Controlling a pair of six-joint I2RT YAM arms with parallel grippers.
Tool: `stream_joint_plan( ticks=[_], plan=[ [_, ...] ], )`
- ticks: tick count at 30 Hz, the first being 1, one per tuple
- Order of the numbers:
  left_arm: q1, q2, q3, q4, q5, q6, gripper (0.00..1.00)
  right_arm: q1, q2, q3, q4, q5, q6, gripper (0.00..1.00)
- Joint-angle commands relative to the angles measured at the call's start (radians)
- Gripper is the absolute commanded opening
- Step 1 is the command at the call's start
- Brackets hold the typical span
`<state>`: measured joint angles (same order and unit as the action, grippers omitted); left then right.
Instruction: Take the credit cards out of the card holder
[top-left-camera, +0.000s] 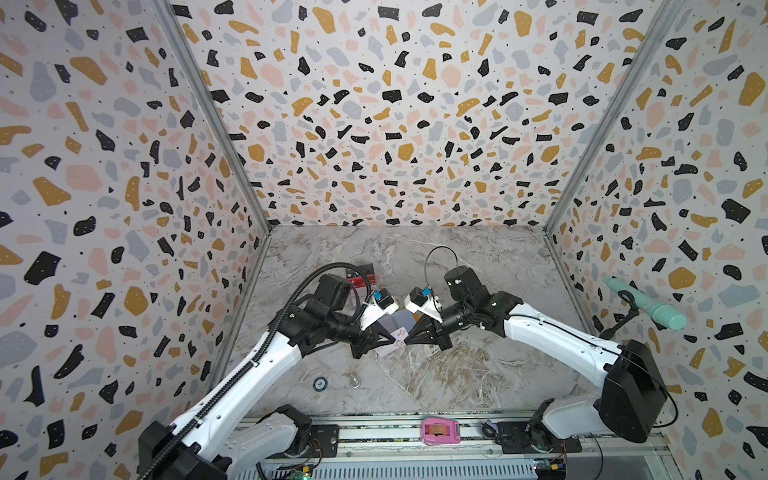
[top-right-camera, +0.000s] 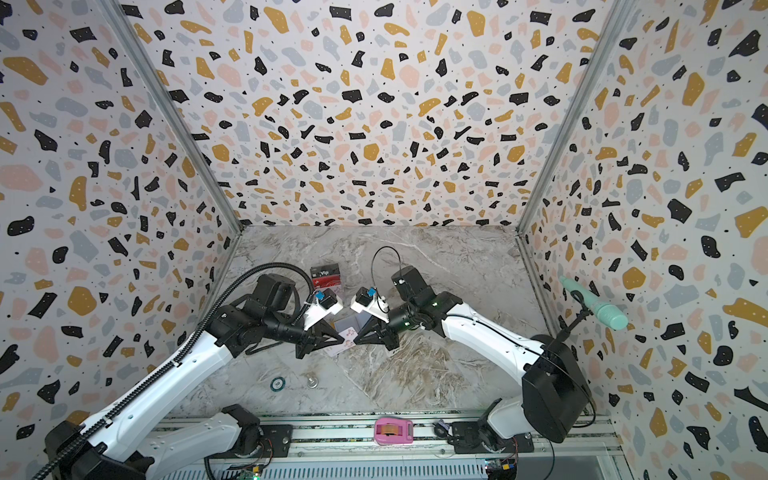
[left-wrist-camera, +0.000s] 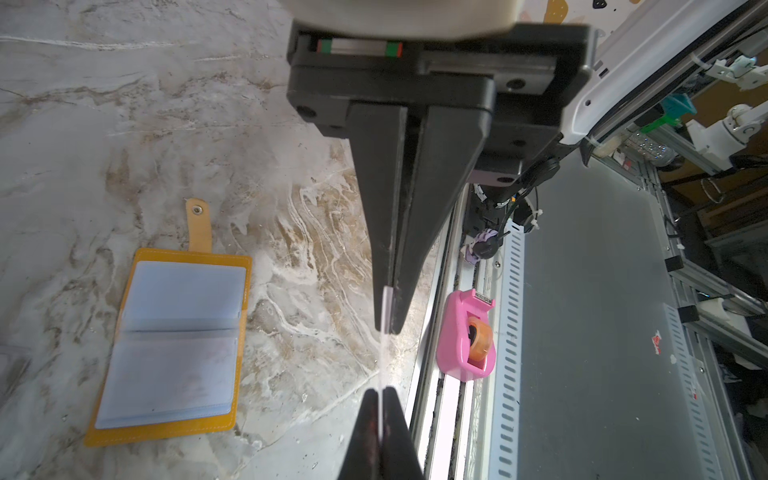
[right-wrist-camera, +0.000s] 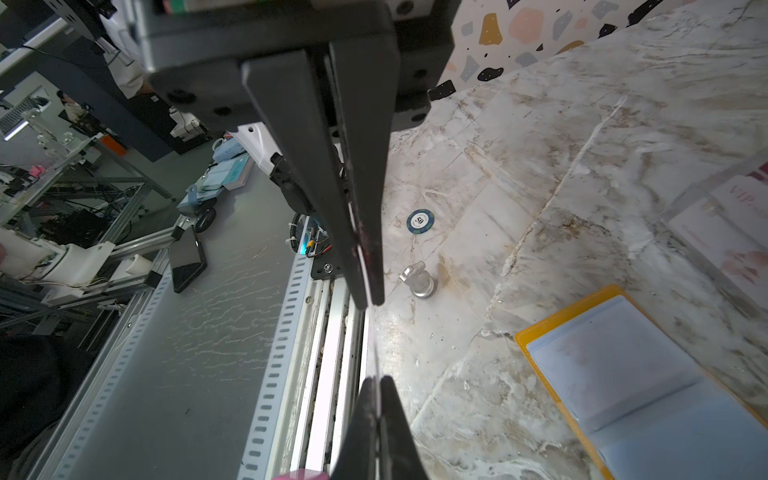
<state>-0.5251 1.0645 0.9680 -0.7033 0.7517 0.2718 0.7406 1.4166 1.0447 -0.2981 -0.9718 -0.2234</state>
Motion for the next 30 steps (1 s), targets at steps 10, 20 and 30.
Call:
stream_joint_plan(
  ticks=[10,20,30],
  plan=[
    [0.016,0.001,0.0,0.145,-0.269,-0.026,0.0,-0.065,-0.166,-0.139,0.141,0.153,0.134,0.64],
    [0.212,0.05,-0.015,0.252,-0.272,0.194,0.0,-0.162,-0.302,-0.286,0.264,0.271,0.268,0.72],
    [0.348,0.207,0.063,0.222,-0.133,0.517,0.0,-0.169,-0.343,-0.34,0.297,0.295,0.302,0.77]
  ],
)
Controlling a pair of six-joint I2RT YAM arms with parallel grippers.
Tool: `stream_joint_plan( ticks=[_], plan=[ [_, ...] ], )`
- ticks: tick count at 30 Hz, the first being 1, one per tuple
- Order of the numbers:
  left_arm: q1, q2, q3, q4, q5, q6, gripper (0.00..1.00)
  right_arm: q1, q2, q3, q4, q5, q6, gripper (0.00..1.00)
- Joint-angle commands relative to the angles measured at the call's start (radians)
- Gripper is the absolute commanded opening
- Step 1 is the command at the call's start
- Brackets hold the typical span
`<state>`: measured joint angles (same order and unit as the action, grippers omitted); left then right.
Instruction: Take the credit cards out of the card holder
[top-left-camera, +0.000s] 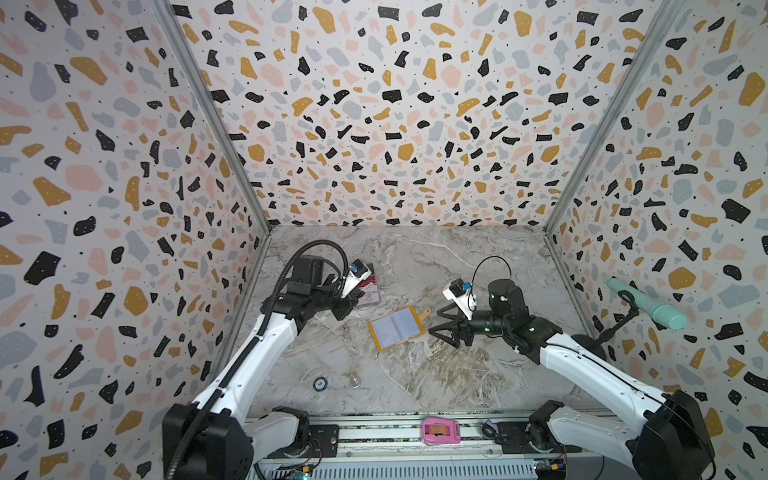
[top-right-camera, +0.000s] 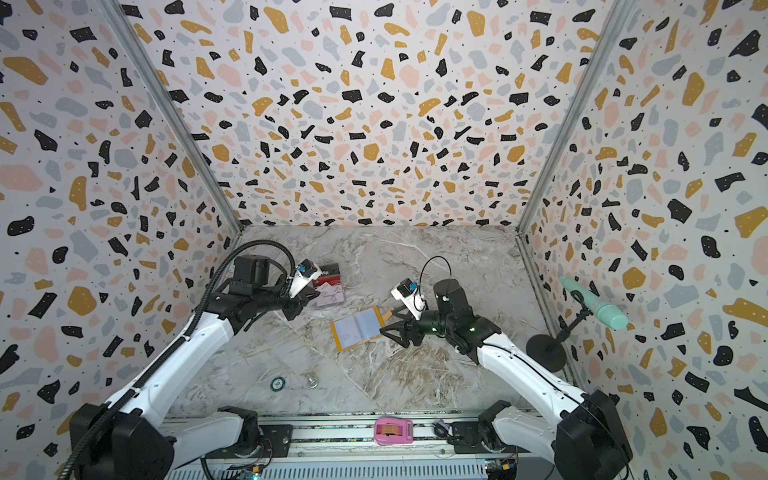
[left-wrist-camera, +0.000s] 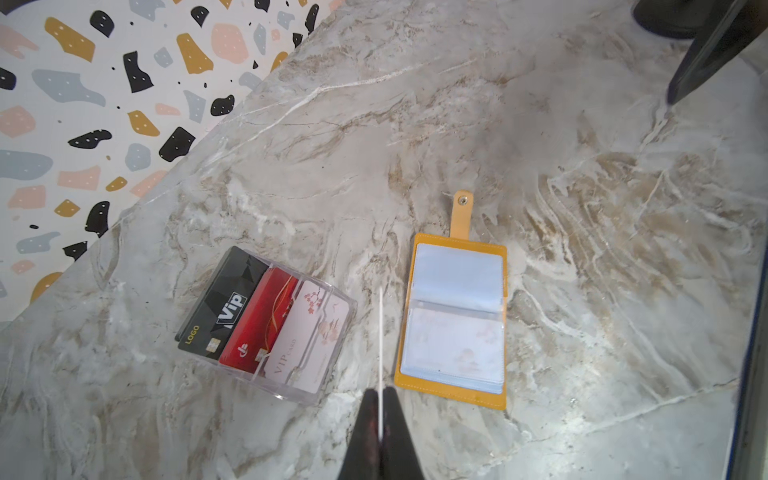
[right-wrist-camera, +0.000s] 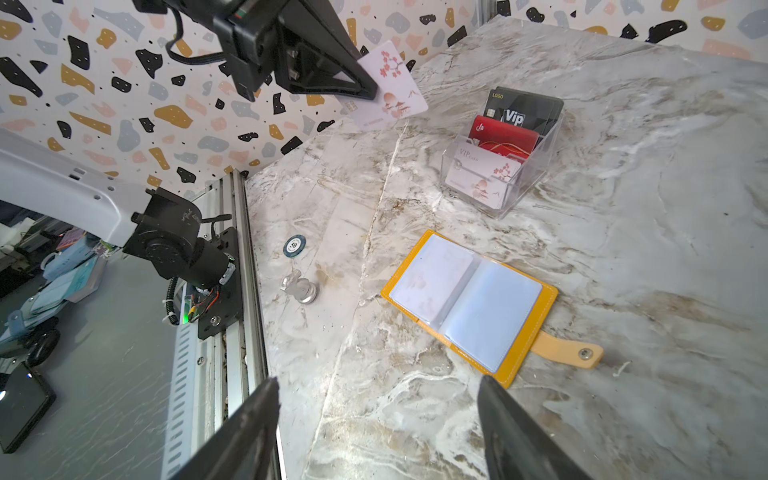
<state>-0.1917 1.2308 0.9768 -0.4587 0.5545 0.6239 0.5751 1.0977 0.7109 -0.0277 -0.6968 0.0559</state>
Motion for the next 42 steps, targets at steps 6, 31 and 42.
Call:
stream_joint_plan(
  ticks=[6,31,42],
  plan=[
    [0.038,0.232,0.254,-0.243,0.072,0.39,0.0,-0.004,-0.018,0.001,0.002,0.043,0.03,0.78],
    [0.058,0.649,0.477,-0.226,0.014,0.543,0.0,-0.004,-0.013,0.007,-0.013,0.082,0.03,0.78],
    [0.058,0.686,0.449,-0.144,-0.034,0.466,0.0,-0.011,-0.013,0.008,-0.009,0.063,0.03,0.78]
  ],
)
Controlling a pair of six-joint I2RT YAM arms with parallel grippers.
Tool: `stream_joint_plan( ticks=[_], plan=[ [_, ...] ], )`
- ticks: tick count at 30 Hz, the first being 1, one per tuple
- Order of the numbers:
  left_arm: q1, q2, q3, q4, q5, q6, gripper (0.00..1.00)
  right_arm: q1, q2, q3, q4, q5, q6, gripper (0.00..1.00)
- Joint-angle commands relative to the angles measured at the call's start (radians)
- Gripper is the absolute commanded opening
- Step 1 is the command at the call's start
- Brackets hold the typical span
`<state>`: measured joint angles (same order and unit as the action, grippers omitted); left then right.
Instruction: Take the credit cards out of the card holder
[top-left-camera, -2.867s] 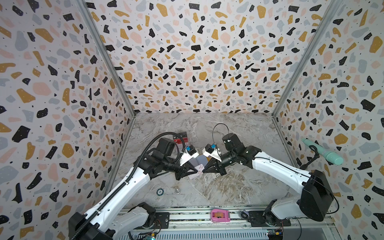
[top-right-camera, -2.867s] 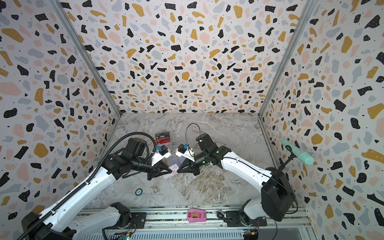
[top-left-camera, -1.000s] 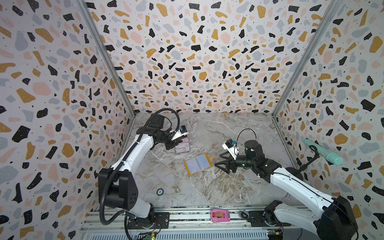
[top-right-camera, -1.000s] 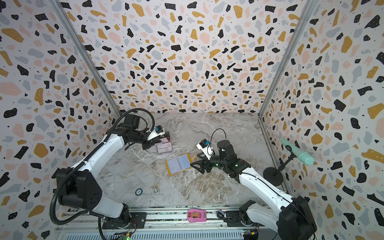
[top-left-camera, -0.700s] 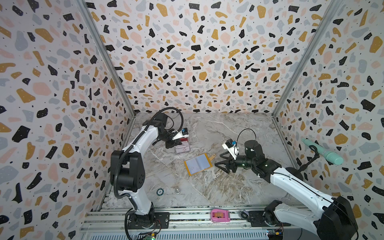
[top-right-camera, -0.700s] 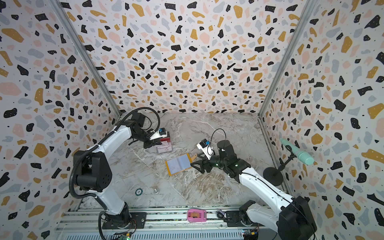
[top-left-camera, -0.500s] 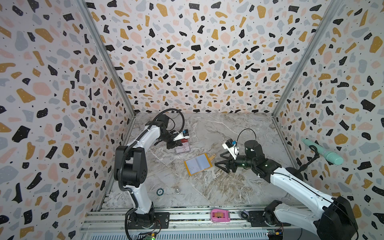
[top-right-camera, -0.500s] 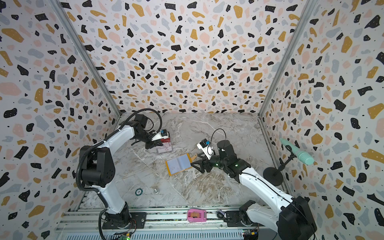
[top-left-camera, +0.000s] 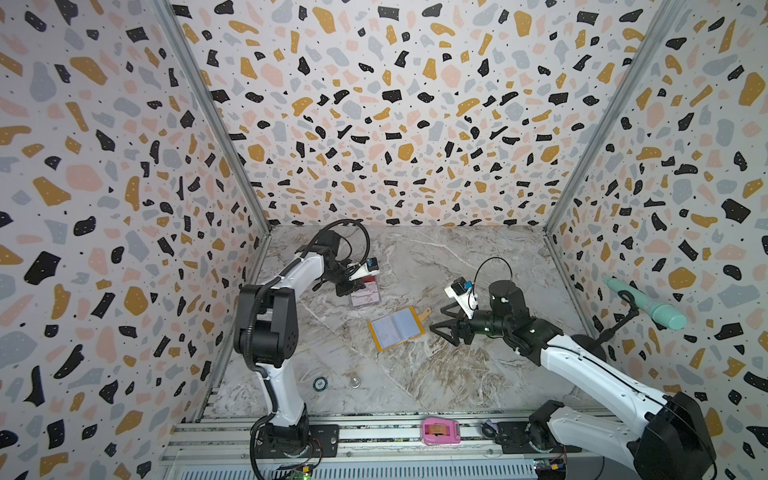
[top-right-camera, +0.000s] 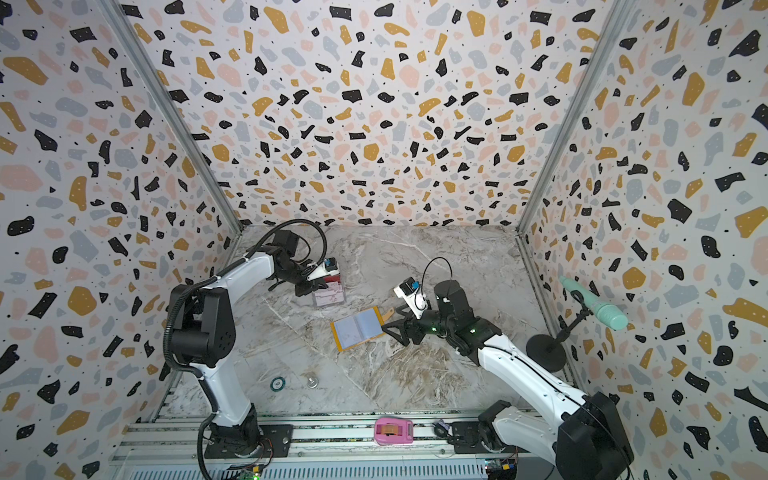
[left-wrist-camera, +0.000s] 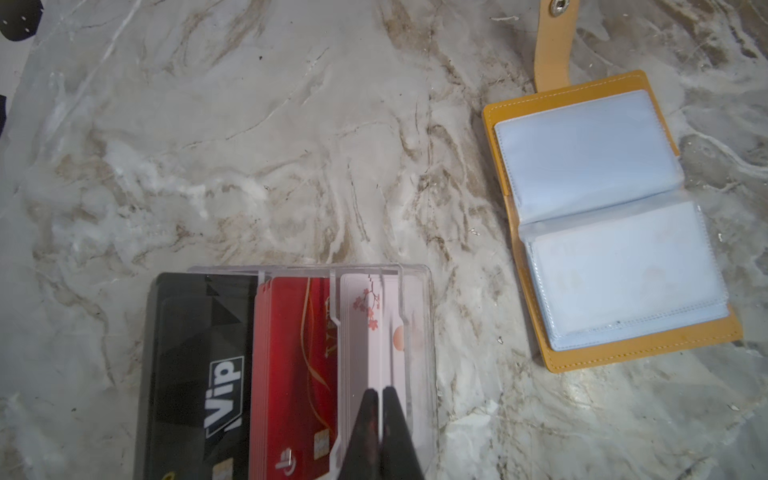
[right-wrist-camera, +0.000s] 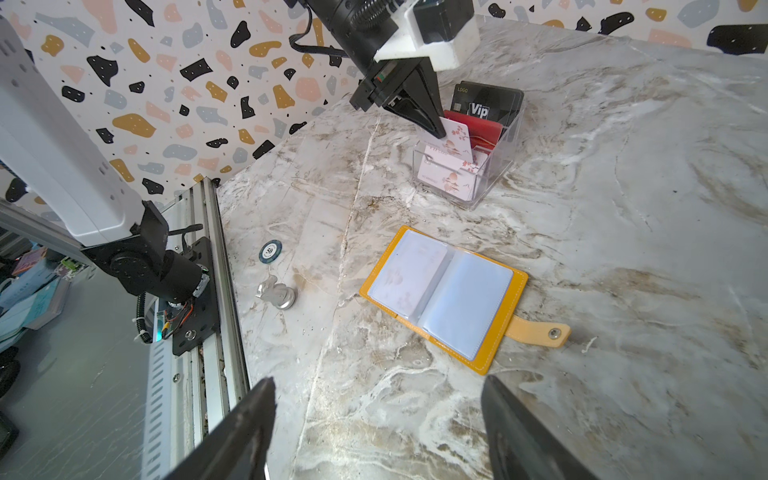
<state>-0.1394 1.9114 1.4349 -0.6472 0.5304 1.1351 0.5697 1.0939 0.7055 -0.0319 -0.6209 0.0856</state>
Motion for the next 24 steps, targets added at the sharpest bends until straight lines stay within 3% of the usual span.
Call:
stream_joint_plan(
  ticks=[1,24],
  plan=[
    [0.006,0.01,-0.007,0.042,-0.007,-0.049,0.0,-0.007,-0.009,0.014,-0.005,-0.018,0.0,0.78],
    [0.006,0.077,0.012,0.001,0.016,-0.08,0.0,-0.022,-0.017,0.006,0.002,-0.027,0.008,0.78]
  ],
)
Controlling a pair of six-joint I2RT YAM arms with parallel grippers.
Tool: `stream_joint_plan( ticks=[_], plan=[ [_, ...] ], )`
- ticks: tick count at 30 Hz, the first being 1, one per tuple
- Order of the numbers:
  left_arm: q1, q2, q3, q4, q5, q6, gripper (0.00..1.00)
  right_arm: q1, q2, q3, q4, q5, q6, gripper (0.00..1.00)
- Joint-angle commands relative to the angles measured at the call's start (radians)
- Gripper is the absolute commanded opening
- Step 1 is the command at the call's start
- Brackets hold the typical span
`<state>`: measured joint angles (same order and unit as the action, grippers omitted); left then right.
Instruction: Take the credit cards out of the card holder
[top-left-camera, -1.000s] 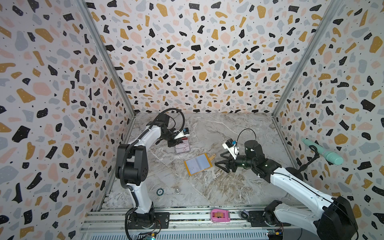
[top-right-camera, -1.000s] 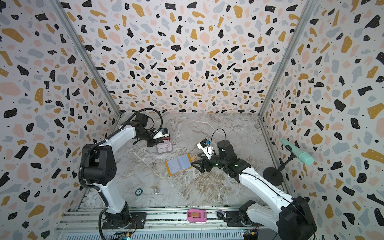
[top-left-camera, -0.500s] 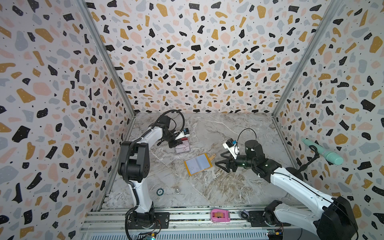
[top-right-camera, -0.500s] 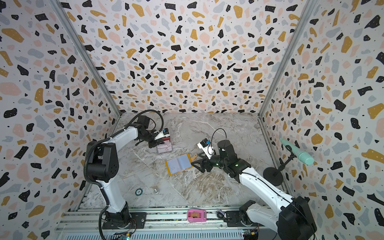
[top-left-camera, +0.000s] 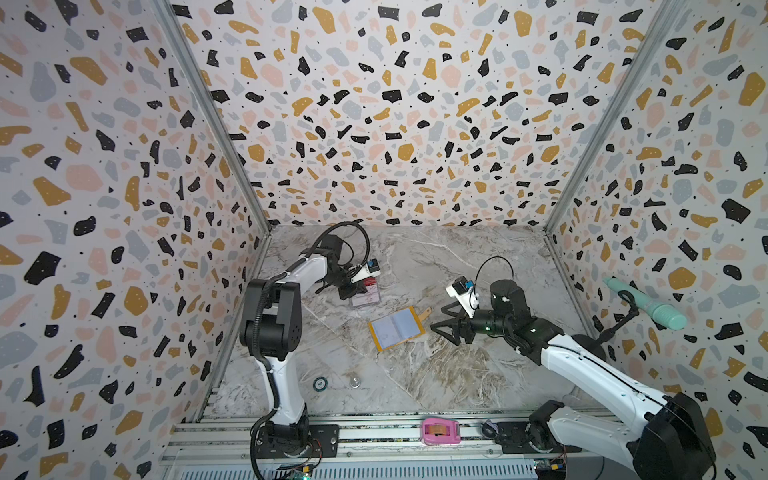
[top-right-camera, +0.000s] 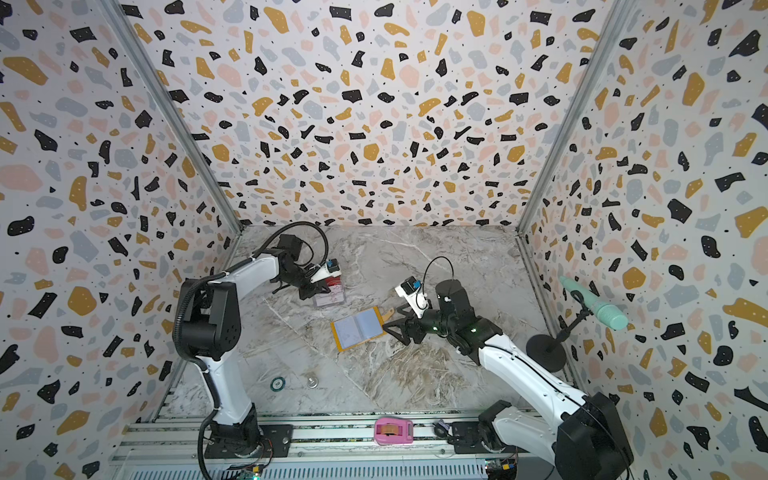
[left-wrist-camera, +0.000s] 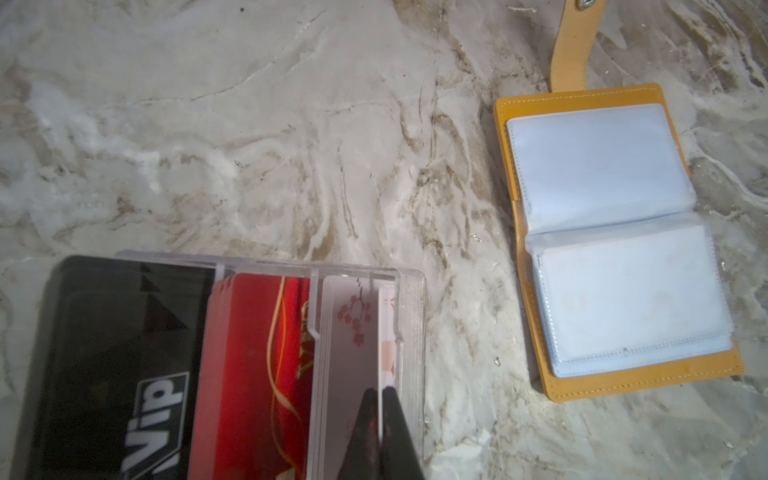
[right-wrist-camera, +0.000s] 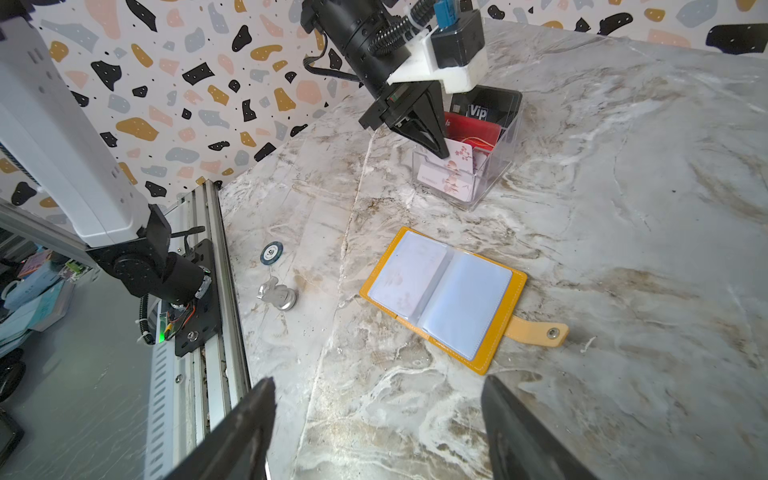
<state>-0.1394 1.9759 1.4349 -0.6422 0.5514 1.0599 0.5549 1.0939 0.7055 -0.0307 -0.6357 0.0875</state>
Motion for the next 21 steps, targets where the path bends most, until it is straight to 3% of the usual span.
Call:
stream_joint_plan(
  ticks=[1,21],
  plan=[
    [0.006,0.012,0.012,-0.004,-0.005,-0.003,0.01,-0.007,-0.017,0.006,0.001,-0.013,0.006,0.78],
    [0.0,0.035,0.023,0.016,0.016,-0.041,0.12,-0.009,-0.027,-0.005,0.009,-0.009,0.008,0.78]
  ],
)
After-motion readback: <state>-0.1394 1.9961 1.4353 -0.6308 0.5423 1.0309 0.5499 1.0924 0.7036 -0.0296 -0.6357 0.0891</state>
